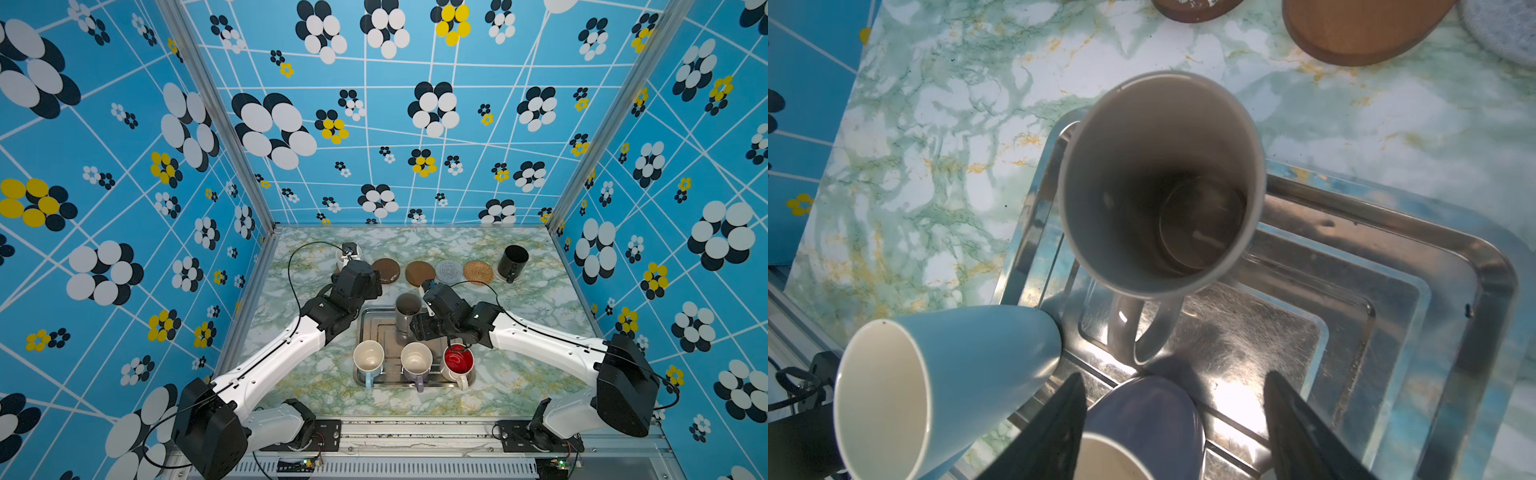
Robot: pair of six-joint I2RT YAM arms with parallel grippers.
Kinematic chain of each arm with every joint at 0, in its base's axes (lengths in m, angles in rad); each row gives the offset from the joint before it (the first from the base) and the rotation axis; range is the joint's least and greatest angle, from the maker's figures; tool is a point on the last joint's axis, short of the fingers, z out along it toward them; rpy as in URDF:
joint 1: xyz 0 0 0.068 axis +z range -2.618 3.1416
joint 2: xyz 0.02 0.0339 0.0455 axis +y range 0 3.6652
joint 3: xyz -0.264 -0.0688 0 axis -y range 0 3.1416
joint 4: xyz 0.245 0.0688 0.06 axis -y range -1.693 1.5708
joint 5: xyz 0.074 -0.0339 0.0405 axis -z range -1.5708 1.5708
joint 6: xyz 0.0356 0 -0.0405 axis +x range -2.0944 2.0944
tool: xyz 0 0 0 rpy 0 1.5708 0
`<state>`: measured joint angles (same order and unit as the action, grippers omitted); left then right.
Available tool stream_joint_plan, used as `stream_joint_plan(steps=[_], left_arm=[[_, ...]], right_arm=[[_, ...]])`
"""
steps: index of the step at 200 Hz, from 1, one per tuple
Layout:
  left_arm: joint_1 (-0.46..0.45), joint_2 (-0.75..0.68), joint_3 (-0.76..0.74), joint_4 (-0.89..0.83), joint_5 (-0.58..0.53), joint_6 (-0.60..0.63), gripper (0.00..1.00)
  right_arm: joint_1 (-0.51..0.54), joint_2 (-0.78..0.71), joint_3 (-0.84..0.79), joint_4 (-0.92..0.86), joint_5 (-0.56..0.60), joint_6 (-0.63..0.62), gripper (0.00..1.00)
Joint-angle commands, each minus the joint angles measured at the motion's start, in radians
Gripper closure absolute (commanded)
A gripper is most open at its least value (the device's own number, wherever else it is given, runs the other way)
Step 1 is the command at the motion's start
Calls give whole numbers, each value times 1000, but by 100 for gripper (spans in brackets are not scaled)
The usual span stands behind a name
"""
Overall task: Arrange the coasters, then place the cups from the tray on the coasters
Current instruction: 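Lower the right gripper over the grey mug on the tray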
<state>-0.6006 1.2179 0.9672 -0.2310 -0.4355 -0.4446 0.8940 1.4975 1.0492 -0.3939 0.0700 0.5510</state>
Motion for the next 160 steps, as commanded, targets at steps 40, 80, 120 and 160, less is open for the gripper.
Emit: stream_joint_plan(steps=[40, 80, 120, 160], left_arm=[[-4, -31, -31, 38, -23, 9, 18], [-2, -30, -34, 42, -23, 14, 17], [-2, -27, -36, 47, -21, 20, 17], [-1, -22, -38, 47, -26, 23, 16]], right_arm=[[34, 44, 61, -18, 37, 23, 33], [50, 95, 98, -43, 74, 15, 34], [60, 144, 125, -43, 90, 17, 38], [69, 173, 145, -52, 125, 19, 46]])
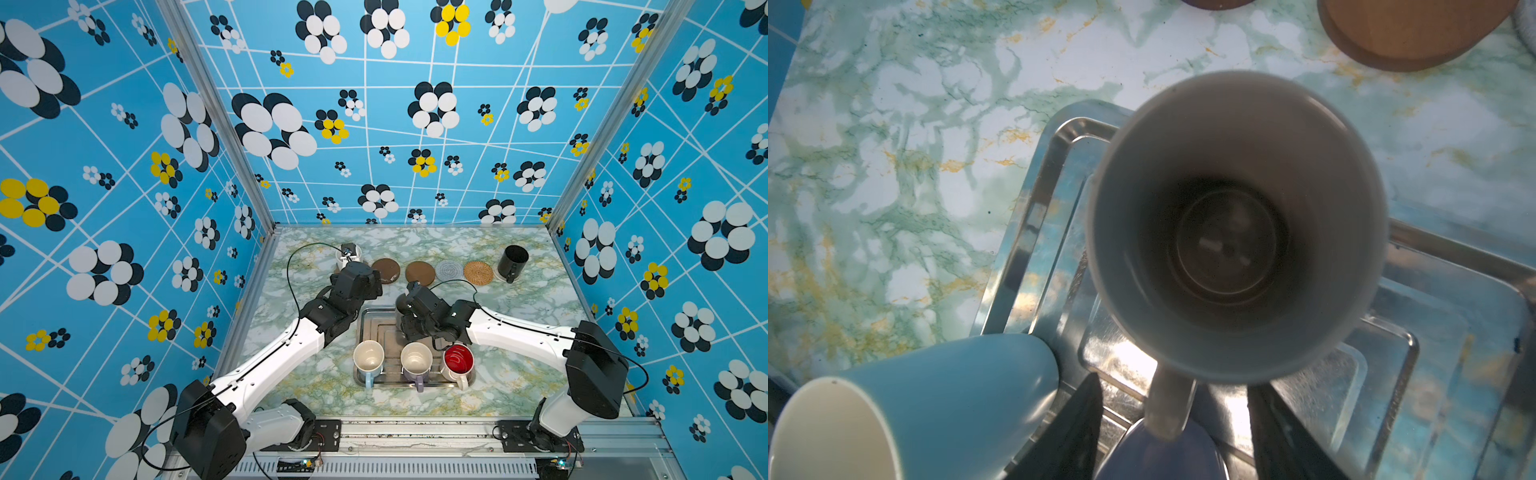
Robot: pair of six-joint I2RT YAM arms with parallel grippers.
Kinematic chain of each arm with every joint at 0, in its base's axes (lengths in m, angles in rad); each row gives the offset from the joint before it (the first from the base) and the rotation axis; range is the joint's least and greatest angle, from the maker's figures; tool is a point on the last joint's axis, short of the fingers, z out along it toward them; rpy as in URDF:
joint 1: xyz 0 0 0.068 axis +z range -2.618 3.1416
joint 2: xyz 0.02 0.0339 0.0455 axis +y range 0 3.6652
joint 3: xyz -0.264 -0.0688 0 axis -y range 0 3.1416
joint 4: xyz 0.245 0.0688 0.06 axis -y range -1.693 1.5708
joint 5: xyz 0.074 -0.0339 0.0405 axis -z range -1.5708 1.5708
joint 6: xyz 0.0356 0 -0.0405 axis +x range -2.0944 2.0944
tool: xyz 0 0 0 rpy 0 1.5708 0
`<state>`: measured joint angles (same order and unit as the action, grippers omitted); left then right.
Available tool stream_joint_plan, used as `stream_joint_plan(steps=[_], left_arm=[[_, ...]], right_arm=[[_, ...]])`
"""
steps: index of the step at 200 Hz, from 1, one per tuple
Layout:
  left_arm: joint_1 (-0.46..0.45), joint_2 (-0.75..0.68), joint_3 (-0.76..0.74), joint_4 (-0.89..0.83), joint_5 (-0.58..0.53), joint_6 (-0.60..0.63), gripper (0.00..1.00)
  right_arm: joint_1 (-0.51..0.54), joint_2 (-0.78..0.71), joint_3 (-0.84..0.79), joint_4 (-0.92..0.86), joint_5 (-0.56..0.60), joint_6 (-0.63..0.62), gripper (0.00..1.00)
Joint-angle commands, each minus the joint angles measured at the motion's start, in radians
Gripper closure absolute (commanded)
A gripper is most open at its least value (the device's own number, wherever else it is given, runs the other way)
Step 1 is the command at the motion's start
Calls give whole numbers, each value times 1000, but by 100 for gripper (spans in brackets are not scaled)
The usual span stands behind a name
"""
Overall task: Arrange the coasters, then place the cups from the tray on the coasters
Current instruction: 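Lower the right gripper over the grey mug on the tray, then descend the right gripper around the grey mug's handle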
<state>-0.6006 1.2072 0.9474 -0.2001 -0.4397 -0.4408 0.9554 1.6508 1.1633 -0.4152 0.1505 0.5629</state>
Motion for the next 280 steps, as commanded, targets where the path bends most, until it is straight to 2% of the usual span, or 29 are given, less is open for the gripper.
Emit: stream_joint_plan(steps=[1, 280], left_arm=[[-1, -12, -18, 16, -22, 20, 16], [2, 17, -1, 11, -27, 21, 15]], right_arm=[[7, 21, 30, -31, 45, 8, 46], [19, 116, 72, -53, 100, 15, 70]])
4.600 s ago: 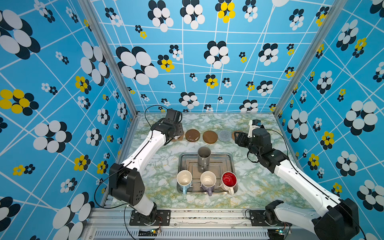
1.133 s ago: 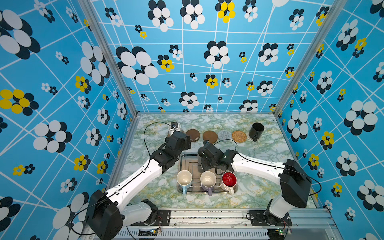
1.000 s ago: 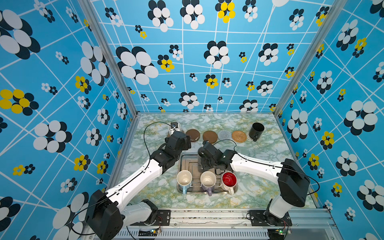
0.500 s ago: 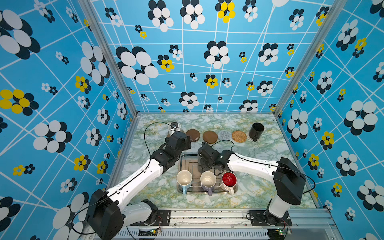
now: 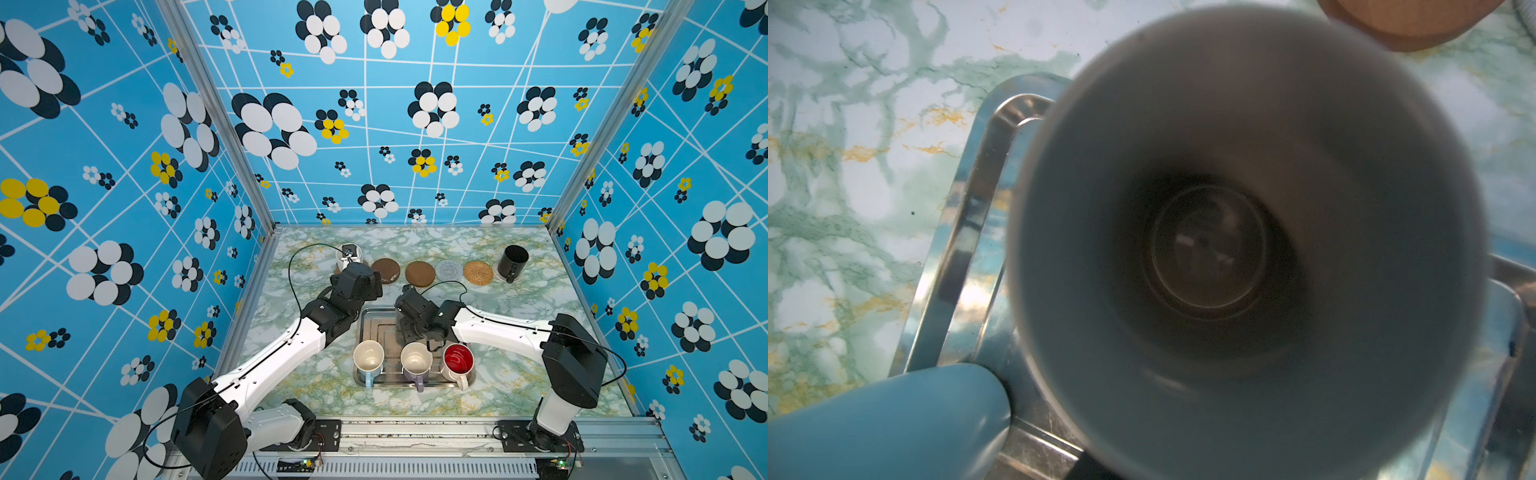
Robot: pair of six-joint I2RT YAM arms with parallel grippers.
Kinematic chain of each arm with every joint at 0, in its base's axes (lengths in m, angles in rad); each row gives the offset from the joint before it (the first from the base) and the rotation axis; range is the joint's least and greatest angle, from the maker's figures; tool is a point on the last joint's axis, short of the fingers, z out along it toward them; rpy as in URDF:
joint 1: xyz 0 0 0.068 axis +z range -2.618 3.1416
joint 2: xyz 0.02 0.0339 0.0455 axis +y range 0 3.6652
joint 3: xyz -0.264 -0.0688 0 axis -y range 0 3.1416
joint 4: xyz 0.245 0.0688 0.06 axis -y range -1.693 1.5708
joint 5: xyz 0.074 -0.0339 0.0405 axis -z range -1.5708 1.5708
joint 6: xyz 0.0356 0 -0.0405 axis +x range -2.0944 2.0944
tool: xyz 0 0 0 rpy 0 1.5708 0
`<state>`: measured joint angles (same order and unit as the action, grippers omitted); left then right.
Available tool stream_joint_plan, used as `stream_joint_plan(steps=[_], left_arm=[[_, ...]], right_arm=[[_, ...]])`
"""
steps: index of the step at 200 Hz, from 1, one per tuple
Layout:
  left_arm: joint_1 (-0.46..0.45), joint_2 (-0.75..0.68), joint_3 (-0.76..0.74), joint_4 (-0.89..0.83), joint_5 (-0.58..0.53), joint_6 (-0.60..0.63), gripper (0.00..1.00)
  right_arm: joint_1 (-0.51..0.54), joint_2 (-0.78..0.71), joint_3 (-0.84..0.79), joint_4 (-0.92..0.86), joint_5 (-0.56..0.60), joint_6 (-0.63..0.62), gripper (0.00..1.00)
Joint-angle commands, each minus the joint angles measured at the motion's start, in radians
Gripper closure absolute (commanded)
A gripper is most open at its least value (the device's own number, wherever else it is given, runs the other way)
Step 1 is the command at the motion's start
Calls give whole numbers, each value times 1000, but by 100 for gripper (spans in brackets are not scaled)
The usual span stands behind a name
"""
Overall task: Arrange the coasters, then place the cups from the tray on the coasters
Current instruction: 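Descend the right gripper around the grey mug's handle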
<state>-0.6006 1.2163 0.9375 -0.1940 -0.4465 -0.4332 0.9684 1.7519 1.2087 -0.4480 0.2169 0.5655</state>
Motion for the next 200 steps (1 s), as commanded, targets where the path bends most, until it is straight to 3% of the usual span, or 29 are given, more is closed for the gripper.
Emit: stream_joint_plan(steps=[1, 71, 120, 200], left_arm=[[2, 8, 9, 6, -20, 13, 15], [2, 8, 6, 6, -15, 11, 15], [2, 14, 6, 5, -17, 10, 15], [2, 4, 1, 4, -20, 11, 15]], right_arm=[[6, 15, 26, -20, 33, 13, 70], [7, 11, 25, -20, 44, 8, 80], [13, 4, 29, -21, 56, 5, 100], [21, -5, 23, -22, 72, -3, 100]])
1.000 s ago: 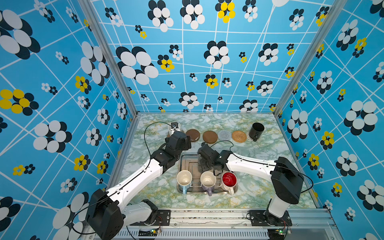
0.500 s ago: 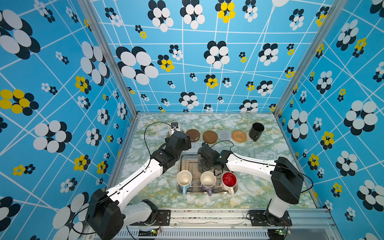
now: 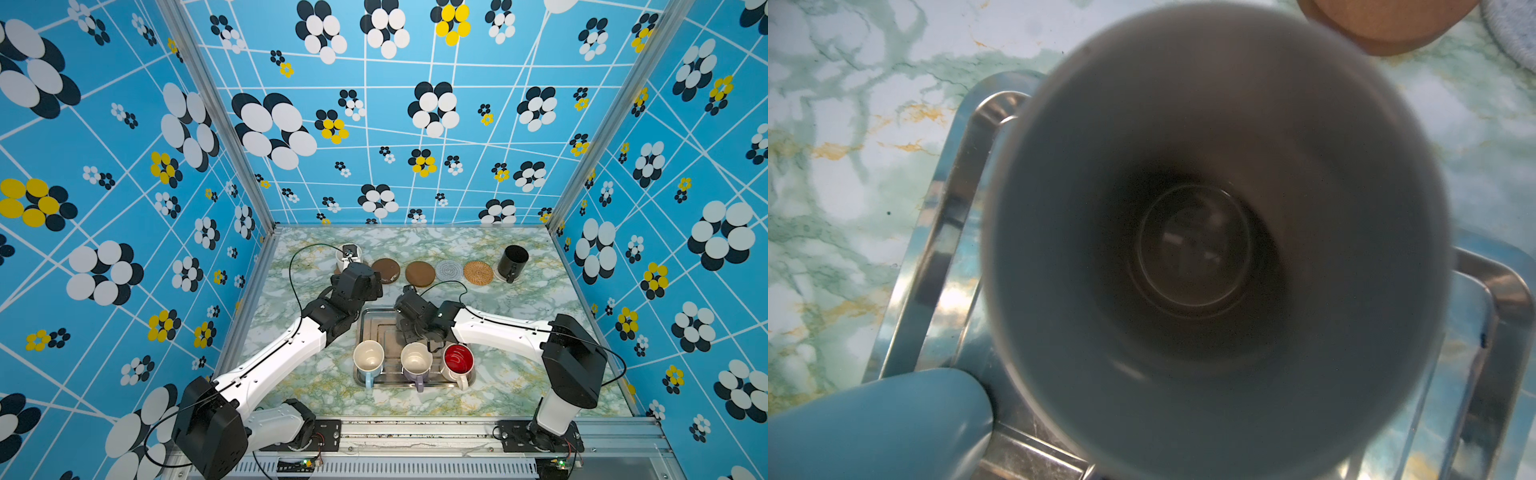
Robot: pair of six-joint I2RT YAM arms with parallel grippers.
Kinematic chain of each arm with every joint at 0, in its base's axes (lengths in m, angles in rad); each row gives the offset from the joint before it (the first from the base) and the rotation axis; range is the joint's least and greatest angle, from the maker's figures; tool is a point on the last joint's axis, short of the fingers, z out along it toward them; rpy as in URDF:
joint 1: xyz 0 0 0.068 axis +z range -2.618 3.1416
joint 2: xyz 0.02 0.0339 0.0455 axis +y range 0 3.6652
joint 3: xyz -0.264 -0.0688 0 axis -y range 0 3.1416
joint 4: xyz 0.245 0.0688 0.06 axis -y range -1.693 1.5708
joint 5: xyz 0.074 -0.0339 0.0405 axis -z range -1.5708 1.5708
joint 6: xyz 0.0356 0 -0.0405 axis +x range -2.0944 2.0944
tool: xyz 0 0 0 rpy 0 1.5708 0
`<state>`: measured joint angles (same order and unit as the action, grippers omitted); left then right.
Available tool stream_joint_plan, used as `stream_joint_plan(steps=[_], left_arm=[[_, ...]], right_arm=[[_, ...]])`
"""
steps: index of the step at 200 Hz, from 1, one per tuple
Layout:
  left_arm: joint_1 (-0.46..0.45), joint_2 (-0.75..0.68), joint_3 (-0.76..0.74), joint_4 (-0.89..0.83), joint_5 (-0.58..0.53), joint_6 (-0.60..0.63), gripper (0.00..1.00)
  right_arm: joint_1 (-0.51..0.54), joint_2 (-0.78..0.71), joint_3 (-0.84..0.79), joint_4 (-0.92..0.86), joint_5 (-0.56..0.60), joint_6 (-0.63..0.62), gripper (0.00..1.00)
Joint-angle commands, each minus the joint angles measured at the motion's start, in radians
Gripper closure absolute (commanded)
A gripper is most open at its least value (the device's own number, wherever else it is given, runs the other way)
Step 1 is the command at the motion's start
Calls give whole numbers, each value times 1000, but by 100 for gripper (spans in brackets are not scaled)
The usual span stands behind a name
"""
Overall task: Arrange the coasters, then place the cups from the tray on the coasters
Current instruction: 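Descend the right gripper around the grey mug's handle, then close the right gripper on the grey mug's handle and lift it off the tray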
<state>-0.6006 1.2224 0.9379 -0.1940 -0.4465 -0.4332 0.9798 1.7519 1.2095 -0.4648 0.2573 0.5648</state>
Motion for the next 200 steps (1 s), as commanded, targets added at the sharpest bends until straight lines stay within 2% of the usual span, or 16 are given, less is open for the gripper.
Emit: stream_joint_plan(steps=[1, 200], left_arm=[[1, -2, 1, 5, -20, 11, 15], [2, -4, -1, 2, -20, 10, 15]], right_arm=[[9, -5, 24, -5, 32, -2, 100], [16, -69, 9, 14, 91, -41, 100]])
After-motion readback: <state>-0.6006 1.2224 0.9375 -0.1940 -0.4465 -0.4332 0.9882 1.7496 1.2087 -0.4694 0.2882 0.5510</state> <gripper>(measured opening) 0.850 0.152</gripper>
